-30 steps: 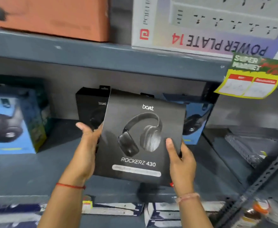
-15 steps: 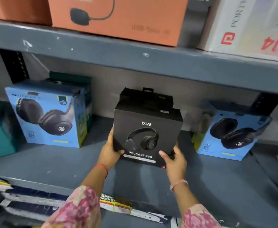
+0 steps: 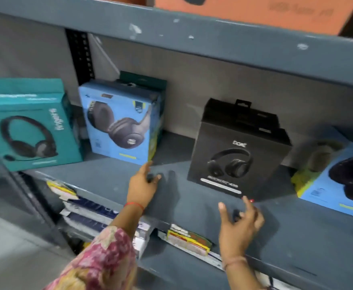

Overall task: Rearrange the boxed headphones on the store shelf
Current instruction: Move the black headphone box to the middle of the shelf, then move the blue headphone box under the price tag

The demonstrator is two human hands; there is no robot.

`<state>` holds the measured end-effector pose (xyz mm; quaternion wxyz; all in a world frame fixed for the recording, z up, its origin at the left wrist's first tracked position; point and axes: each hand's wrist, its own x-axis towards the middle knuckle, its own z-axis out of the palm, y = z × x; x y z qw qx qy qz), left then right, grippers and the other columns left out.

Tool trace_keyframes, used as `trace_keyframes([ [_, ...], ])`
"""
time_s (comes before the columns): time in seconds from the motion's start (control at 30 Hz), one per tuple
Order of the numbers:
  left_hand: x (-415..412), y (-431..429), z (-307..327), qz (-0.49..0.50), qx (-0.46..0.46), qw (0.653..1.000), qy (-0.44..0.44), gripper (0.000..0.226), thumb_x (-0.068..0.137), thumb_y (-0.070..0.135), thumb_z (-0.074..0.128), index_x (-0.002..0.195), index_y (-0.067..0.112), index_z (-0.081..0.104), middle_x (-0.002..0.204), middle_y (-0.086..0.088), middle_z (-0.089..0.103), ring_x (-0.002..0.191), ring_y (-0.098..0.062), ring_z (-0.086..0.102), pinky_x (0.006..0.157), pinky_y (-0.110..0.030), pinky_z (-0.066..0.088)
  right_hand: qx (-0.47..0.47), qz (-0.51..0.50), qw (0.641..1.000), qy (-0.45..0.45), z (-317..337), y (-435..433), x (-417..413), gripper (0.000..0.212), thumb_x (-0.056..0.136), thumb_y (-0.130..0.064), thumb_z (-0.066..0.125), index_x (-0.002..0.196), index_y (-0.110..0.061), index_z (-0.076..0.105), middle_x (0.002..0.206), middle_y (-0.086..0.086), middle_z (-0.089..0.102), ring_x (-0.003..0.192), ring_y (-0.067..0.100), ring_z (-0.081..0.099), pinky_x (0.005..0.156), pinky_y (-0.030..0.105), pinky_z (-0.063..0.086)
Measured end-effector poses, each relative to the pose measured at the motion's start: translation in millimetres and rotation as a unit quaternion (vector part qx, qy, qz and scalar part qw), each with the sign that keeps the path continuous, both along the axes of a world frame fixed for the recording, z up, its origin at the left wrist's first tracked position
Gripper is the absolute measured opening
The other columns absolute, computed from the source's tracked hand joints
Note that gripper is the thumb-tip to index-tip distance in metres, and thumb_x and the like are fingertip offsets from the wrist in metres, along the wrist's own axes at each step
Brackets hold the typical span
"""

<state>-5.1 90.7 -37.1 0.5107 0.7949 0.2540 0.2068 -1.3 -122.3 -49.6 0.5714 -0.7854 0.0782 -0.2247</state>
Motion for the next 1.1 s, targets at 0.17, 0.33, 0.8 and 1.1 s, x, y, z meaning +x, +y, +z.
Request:
trace_keyframes([
  [0.17, -26, 76, -6, 0.171, -0.055, 0.982, -0.054, 0.061, 0.077, 0.011, 0.067, 0.131, 0.001, 0.040, 0.129, -0.024, 0.052, 0.114, -0.036, 0.051, 0.103, -0.044, 0.039, -0.095, 0.260, 0.961, 0.006, 1, 96, -2, 0.062, 0.071, -0.023, 0.075, 0.125, -0.008, 0.050, 0.133, 0.017, 0.045, 0.122, 0.033, 0.047, 0.107, 0.036, 0.035],
  [0.33, 3, 120, -6, 0.132, -0.082, 0.982, -0.111, 0.093, 0.063, 0.017, 0.078, 0.138, 0.002, 0.026, 0.144, -0.019, 0.033, 0.133, -0.029, 0.035, 0.113, -0.046, 0.027, -0.070, 0.350, 0.931, 0.074, 14, 177, 39, 0.083, 0.078, -0.027, 0.068, 0.143, -0.015, 0.019, 0.154, 0.007, 0.024, 0.140, 0.020, 0.026, 0.116, 0.033, 0.021],
  [0.8, -45, 124, 28, 0.117, -0.018, 0.993, -0.001, 0.084, 0.055, 0.040, 0.082, 0.126, 0.015, 0.045, 0.115, -0.020, 0.043, 0.110, -0.034, 0.040, 0.097, -0.043, 0.034, 0.081, 0.266, 0.956, 0.089, 36, 190, 33, 0.024, 0.079, -0.045, 0.057, 0.091, -0.025, 0.062, 0.108, 0.006, 0.065, 0.101, 0.017, 0.058, 0.098, 0.045, 0.044],
  [1.1, -113, 99, 53, 0.043, -0.147, 0.987, -0.046, 0.048, 0.066, 0.017, 0.079, 0.096, 0.019, 0.042, 0.088, 0.010, 0.058, 0.081, -0.018, 0.060, 0.075, -0.041, 0.051, 0.133, 0.314, 0.927, 0.156, 61, 149, -22, 0.023, 0.077, -0.041, 0.065, 0.097, -0.030, 0.069, 0.102, -0.009, 0.074, 0.098, 0.013, 0.067, 0.095, 0.045, 0.050],
])
